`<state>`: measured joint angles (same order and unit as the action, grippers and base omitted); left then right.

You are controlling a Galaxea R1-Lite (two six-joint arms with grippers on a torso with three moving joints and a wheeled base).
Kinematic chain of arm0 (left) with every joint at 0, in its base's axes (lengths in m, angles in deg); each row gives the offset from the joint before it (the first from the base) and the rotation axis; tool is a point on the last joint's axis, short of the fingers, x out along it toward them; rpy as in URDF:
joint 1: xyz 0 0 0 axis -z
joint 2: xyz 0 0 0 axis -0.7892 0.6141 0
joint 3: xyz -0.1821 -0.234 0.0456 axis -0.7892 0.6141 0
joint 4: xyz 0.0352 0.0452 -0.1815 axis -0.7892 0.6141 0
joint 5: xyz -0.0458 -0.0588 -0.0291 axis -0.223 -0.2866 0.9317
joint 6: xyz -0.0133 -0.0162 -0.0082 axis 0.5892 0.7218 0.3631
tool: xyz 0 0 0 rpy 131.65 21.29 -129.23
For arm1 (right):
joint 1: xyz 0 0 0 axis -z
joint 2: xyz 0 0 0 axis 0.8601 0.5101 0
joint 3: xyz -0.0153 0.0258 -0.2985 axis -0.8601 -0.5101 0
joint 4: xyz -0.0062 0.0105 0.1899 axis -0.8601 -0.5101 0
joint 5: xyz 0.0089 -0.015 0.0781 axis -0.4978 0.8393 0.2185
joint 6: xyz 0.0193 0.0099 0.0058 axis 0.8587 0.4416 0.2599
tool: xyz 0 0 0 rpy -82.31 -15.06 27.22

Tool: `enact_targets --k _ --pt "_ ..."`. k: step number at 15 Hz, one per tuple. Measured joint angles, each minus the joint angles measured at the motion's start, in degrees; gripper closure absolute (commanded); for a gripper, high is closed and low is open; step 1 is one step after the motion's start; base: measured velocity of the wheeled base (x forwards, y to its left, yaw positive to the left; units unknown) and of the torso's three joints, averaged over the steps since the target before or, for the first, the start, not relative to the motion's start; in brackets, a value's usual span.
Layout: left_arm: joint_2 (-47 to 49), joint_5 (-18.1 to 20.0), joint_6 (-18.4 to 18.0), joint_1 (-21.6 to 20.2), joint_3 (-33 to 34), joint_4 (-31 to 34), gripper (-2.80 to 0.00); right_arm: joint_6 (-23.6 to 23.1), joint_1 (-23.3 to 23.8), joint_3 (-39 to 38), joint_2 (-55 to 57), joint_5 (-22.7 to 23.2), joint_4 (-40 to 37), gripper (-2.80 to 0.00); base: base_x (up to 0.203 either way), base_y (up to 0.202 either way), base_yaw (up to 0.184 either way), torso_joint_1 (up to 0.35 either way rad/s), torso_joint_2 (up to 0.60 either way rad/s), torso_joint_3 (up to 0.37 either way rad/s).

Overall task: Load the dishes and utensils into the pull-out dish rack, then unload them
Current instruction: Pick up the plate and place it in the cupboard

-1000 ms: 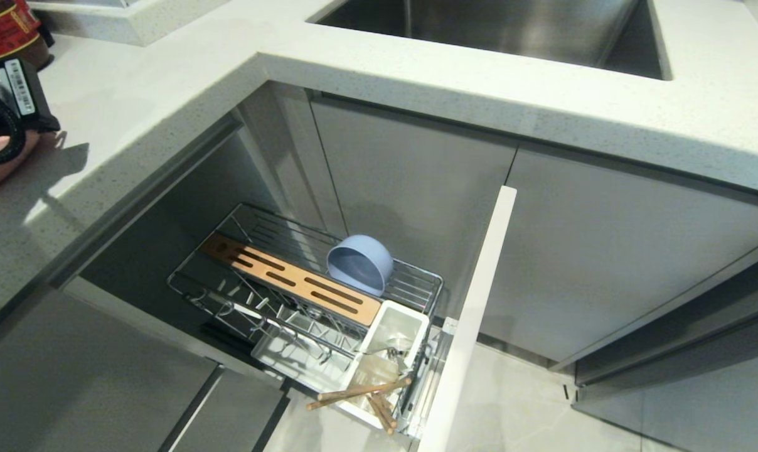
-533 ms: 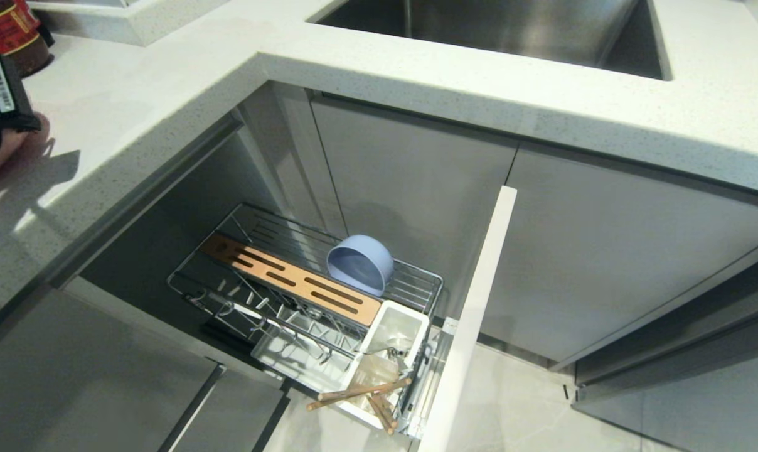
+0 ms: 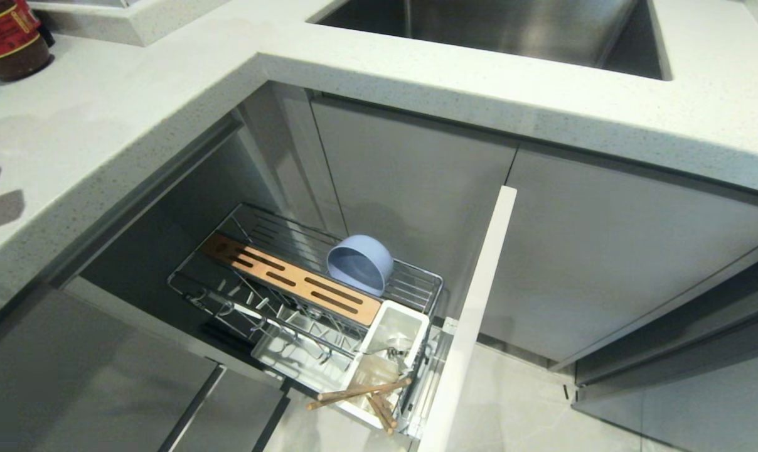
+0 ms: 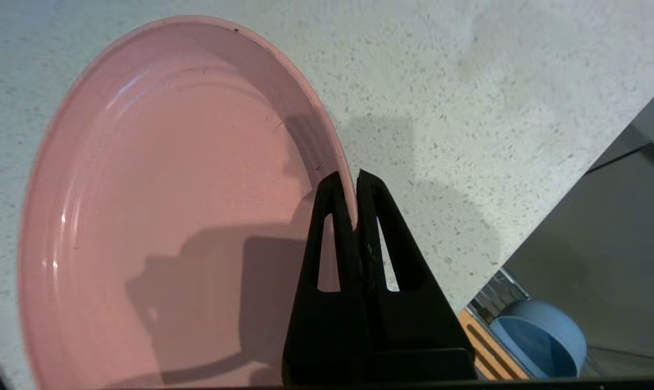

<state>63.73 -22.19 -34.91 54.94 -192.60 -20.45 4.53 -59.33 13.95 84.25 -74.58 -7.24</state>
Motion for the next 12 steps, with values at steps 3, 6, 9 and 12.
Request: enact_targets --k 3,6,9,12 --pt "-2.75 -2.23 0.84 0.63 -0.15 -0.37 0.0 0.0 0.02 0.0 0.0 0.0 0.0 0.0 0.0 0.0 0.0 0.0 0.0 0.0" --pt "-4.4 -2.48 5.69 4.71 -0.14 -2.9 0.0 0.0 0.0 0.0 0.0 0.0 0.02 0.0 0.0 0.0 0.0 0.0 0.0 0.0" --pt "-5.47 0.29 11.42 9.66 0.36 -13.15 0.0 0.0 0.0 0.0 0.0 0.0 0.0 0.0 0.0 0.0 0.0 0.0 0.0 0.0" --pt "-5.85 2.73 15.37 13.83 0.82 -19.06 0.0 0.0 0.0 0.0 0.0 0.0 0.0 0.0 0.0 0.0 0.0 0.0 0.0 0.0"
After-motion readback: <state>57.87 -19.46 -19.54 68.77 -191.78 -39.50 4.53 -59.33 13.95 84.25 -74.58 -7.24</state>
